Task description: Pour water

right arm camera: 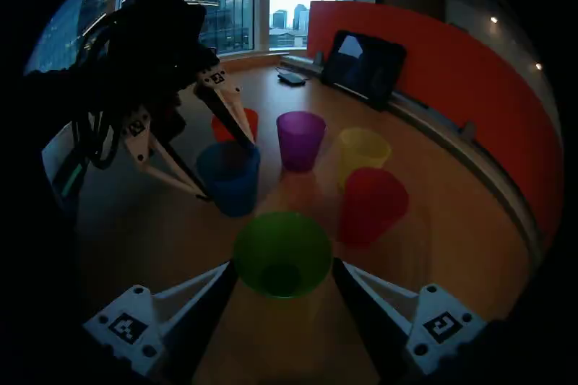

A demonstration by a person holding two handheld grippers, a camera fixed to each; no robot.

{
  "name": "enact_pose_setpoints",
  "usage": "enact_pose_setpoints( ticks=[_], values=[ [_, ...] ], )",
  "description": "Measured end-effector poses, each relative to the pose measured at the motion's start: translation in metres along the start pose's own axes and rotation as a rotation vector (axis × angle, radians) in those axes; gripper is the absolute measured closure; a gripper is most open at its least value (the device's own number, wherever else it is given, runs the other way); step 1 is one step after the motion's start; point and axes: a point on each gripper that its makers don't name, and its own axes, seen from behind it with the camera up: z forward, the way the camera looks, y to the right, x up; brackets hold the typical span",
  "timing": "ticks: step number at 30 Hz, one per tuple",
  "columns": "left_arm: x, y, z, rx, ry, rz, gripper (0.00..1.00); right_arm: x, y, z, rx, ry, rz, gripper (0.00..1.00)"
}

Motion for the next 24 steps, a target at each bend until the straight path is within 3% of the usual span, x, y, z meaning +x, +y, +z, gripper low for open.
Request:
enact_pose_setpoints(
  ticks=[24],
  values=[
    [0.0034, 0.0005, -0.003, 0.01, 0.012, 0.006, 0.11, -0.002, 0.0013, -0.0006, -0.009, -0.002, -0.004, 0.0]
  ],
)
